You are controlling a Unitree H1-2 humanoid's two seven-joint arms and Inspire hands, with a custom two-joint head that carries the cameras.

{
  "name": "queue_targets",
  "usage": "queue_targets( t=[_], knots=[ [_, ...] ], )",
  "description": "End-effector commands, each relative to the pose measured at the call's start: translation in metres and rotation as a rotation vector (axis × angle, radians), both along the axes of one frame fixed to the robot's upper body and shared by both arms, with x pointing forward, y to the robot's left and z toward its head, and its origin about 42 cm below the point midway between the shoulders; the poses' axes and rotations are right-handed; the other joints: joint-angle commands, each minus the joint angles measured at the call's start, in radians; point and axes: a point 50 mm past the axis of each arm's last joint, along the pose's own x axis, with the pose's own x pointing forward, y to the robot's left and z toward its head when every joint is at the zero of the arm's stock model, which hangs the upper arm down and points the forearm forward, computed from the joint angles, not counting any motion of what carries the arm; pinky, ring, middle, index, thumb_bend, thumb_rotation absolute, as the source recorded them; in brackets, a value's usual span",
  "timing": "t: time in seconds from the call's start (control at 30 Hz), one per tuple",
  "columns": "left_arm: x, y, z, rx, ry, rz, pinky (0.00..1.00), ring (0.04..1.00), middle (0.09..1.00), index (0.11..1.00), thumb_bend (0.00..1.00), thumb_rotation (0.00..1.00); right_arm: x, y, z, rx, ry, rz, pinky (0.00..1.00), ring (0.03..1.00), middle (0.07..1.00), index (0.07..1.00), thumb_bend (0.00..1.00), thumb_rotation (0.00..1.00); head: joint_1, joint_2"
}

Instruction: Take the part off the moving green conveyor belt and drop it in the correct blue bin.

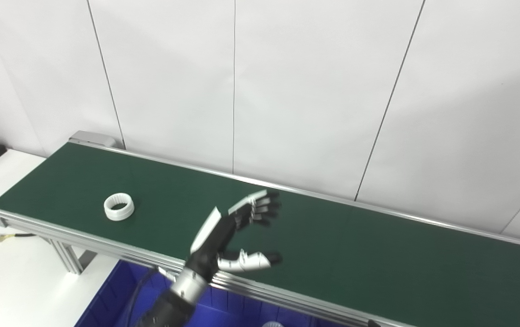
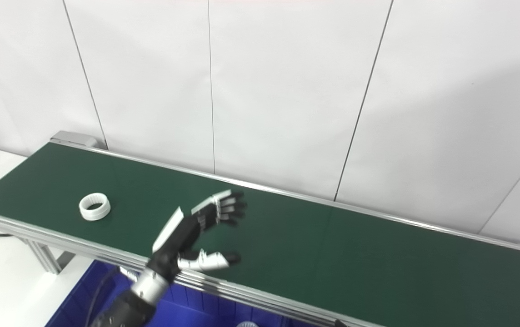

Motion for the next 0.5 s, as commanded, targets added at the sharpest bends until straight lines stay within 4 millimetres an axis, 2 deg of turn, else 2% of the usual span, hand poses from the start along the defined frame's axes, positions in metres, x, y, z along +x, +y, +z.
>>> queue_targets(
  t=[0.0, 0.17, 0.27, 0.33, 0.4, 0.47],
  knots=[
    [0.011, 0.005, 0.021, 0.035, -0.069, 0.015, 0.71, 0.753, 0.802, 0.857, 0.80, 0.34, 0.008, 0.003, 0.011, 0.030, -0.093, 0.000, 0.77, 0.824, 0.862, 0.909, 0.26, 0.57, 0.005, 0.001],
    [0.028, 0.013, 0.033, 0.198, -0.076, 0.074, 0.69, 0.755, 0.809, 0.855, 0.78, 0.31, 0.009, 0.002, 0.011, 0.024, -0.106, 0.005, 0.76, 0.822, 0.857, 0.908, 0.27, 0.61, 0.017, -0.001],
    [0.043, 0.021, 0.042, 0.361, -0.065, 0.123, 0.68, 0.753, 0.819, 0.840, 0.77, 0.25, 0.011, 0.001, 0.010, 0.025, -0.108, 0.006, 0.77, 0.825, 0.858, 0.908, 0.27, 0.61, 0.029, -0.003],
    [0.054, 0.025, 0.049, 0.481, -0.045, 0.163, 0.70, 0.773, 0.830, 0.835, 0.75, 0.19, 0.012, 0.001, 0.010, 0.027, -0.108, 0.007, 0.77, 0.826, 0.858, 0.910, 0.27, 0.61, 0.033, -0.005],
    [0.066, 0.031, 0.056, 0.572, -0.008, 0.179, 0.70, 0.783, 0.843, 0.831, 0.76, 0.19, 0.013, 0.001, 0.009, 0.029, -0.107, 0.007, 0.77, 0.825, 0.860, 0.911, 0.28, 0.62, 0.035, -0.007],
    [0.076, 0.035, 0.062, 0.631, 0.037, 0.175, 0.75, 0.837, 0.868, 0.831, 0.78, 0.15, 0.014, 0.002, 0.009, 0.032, -0.106, 0.006, 0.77, 0.827, 0.864, 0.913, 0.26, 0.61, 0.035, -0.008]
  ],
)
